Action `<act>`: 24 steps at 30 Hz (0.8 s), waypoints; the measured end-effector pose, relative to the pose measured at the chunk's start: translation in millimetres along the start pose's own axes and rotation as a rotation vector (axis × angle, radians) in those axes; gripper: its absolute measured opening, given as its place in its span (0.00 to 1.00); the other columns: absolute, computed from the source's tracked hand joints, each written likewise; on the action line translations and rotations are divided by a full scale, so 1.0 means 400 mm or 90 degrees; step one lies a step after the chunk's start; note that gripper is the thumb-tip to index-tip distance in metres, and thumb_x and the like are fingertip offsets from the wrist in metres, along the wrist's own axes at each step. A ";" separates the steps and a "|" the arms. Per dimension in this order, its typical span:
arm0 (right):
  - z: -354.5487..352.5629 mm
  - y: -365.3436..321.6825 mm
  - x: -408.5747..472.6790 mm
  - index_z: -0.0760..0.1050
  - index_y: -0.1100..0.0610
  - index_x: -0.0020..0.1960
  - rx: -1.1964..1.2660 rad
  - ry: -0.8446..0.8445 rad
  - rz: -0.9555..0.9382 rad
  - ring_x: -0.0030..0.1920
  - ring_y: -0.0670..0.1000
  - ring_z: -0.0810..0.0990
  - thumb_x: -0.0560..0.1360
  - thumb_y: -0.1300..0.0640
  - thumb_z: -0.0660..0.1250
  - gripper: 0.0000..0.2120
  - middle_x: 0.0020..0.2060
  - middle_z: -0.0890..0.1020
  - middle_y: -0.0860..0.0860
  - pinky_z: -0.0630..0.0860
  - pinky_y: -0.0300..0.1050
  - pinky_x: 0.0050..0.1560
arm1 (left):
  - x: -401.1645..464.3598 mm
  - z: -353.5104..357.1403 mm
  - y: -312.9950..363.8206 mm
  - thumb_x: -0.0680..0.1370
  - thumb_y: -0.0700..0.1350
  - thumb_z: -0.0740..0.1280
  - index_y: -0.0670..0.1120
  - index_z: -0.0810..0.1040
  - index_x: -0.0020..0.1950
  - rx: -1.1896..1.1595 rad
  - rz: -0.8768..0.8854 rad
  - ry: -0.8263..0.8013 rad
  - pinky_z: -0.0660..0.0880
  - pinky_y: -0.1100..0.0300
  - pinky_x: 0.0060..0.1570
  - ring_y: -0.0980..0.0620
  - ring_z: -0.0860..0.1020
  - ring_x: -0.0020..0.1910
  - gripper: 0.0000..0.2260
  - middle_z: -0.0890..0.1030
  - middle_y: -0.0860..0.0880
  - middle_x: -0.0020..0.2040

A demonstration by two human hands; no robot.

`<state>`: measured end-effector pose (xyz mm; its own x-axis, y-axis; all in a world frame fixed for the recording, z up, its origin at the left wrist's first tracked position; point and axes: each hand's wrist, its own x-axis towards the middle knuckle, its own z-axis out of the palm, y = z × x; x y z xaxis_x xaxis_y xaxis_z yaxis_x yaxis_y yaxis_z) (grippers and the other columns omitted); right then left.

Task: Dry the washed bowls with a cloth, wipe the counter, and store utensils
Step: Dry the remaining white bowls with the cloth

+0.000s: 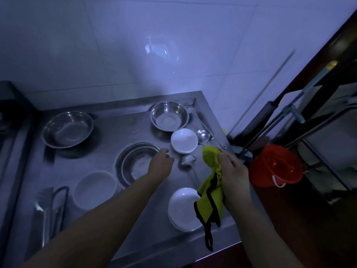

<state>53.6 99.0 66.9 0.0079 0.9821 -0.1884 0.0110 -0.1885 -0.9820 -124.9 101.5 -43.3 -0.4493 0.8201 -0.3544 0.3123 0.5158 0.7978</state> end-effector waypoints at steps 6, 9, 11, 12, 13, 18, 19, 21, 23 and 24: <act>-0.026 -0.001 0.100 0.83 0.54 0.49 -0.040 0.073 0.023 0.46 0.48 0.84 0.79 0.64 0.61 0.12 0.45 0.86 0.53 0.79 0.43 0.49 | 0.190 0.084 0.036 0.77 0.44 0.63 0.32 0.71 0.59 -0.074 -0.168 -0.017 0.71 0.53 0.49 0.37 0.76 0.56 0.17 0.76 0.32 0.57; -0.040 0.006 0.140 0.82 0.57 0.53 -0.061 0.097 0.044 0.50 0.53 0.83 0.79 0.63 0.61 0.11 0.46 0.86 0.54 0.79 0.52 0.55 | 0.245 0.107 0.043 0.75 0.42 0.64 0.31 0.73 0.58 -0.181 -0.217 -0.025 0.75 0.52 0.49 0.37 0.78 0.54 0.17 0.78 0.32 0.55; -0.048 0.017 0.159 0.82 0.56 0.53 -0.064 0.112 0.060 0.50 0.55 0.83 0.79 0.62 0.62 0.11 0.45 0.86 0.53 0.78 0.56 0.56 | 0.265 0.114 0.048 0.74 0.36 0.64 0.31 0.73 0.60 -0.224 -0.254 -0.042 0.76 0.49 0.50 0.36 0.78 0.55 0.16 0.77 0.32 0.58; -0.050 0.022 0.166 0.82 0.55 0.52 -0.067 0.115 0.065 0.49 0.56 0.84 0.79 0.62 0.62 0.11 0.44 0.86 0.52 0.78 0.56 0.56 | 0.272 0.117 0.048 0.74 0.33 0.63 0.30 0.72 0.61 -0.245 -0.274 -0.053 0.77 0.48 0.49 0.36 0.77 0.56 0.16 0.76 0.32 0.58; -0.051 0.026 0.173 0.83 0.54 0.52 -0.073 0.111 0.069 0.49 0.55 0.84 0.79 0.62 0.62 0.11 0.44 0.86 0.52 0.78 0.56 0.56 | 0.275 0.120 0.049 0.74 0.30 0.62 0.29 0.71 0.61 -0.290 -0.296 -0.057 0.79 0.48 0.46 0.35 0.77 0.56 0.16 0.76 0.32 0.58; -0.065 0.042 0.209 0.82 0.54 0.51 -0.089 0.091 0.073 0.49 0.52 0.84 0.79 0.63 0.61 0.11 0.44 0.86 0.51 0.78 0.56 0.58 | 0.253 0.097 0.083 0.73 0.30 0.64 0.33 0.74 0.43 -0.428 -0.367 -0.092 0.77 0.65 0.27 0.47 0.76 0.37 0.01 0.75 0.38 0.45; -0.070 0.046 0.218 0.82 0.53 0.50 -0.089 0.090 0.075 0.48 0.53 0.84 0.79 0.63 0.62 0.11 0.44 0.86 0.51 0.78 0.56 0.57 | 0.247 0.092 0.086 0.73 0.30 0.64 0.35 0.74 0.41 -0.425 -0.354 -0.111 0.76 0.66 0.27 0.49 0.75 0.36 0.02 0.75 0.38 0.44; -0.080 0.052 0.236 0.83 0.54 0.49 -0.080 0.084 0.084 0.48 0.58 0.84 0.78 0.62 0.62 0.11 0.44 0.86 0.53 0.77 0.61 0.57 | 0.230 0.082 0.105 0.72 0.31 0.66 0.35 0.76 0.43 -0.386 -0.293 -0.122 0.76 0.66 0.26 0.50 0.76 0.35 0.02 0.76 0.39 0.42; -0.092 0.059 0.258 0.83 0.55 0.50 -0.071 0.068 0.089 0.47 0.62 0.82 0.78 0.63 0.63 0.10 0.45 0.85 0.57 0.76 0.66 0.56 | 0.217 0.081 0.119 0.68 0.36 0.70 0.40 0.78 0.48 -0.215 -0.168 -0.092 0.73 0.64 0.27 0.53 0.76 0.35 0.10 0.79 0.45 0.41; -0.097 0.062 0.271 0.83 0.55 0.49 -0.072 0.058 0.085 0.46 0.62 0.82 0.78 0.63 0.63 0.10 0.44 0.85 0.57 0.76 0.66 0.56 | 0.207 0.080 0.130 0.66 0.39 0.72 0.44 0.77 0.49 -0.143 -0.108 -0.067 0.71 0.64 0.28 0.55 0.77 0.37 0.13 0.79 0.49 0.41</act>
<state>93.7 200.4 22.5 0.1079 0.9448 -0.3095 0.1160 -0.3212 -0.9399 -119.1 204.1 -46.7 -0.3863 0.7539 -0.5314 0.0411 0.5896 0.8066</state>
